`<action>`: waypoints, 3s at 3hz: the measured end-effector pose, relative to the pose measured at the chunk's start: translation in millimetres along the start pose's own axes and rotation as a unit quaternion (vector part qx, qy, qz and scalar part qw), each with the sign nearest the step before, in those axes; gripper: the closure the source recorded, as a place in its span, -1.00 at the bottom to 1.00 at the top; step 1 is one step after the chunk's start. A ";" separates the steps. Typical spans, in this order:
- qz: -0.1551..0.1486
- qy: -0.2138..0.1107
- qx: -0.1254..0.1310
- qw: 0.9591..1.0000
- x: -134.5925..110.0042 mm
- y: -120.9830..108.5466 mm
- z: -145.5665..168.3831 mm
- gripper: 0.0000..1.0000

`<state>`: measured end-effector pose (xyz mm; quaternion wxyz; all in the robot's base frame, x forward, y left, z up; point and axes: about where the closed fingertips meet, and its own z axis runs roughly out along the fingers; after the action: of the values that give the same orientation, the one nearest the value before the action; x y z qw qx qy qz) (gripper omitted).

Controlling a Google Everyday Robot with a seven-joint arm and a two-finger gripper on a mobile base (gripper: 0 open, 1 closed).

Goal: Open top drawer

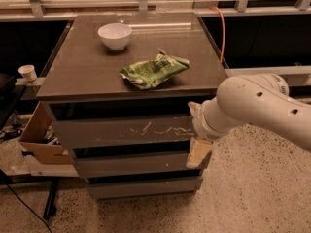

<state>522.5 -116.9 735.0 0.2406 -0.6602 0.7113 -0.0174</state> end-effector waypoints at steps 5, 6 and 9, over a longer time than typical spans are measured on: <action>-0.018 -0.003 -0.019 1.000 -6.1 -31.0 74.1 -1.00; -0.018 -0.004 -0.028 0.999 -7.3 -38.8 84.1 -1.00; -0.001 0.023 -0.105 0.994 5.8 -36.1 117.4 -1.00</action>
Offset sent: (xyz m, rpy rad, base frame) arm 0.0421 0.0137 -0.0493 -0.0159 0.0241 0.0283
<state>598.9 -92.6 641.8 0.1538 -0.6821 0.7137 0.0416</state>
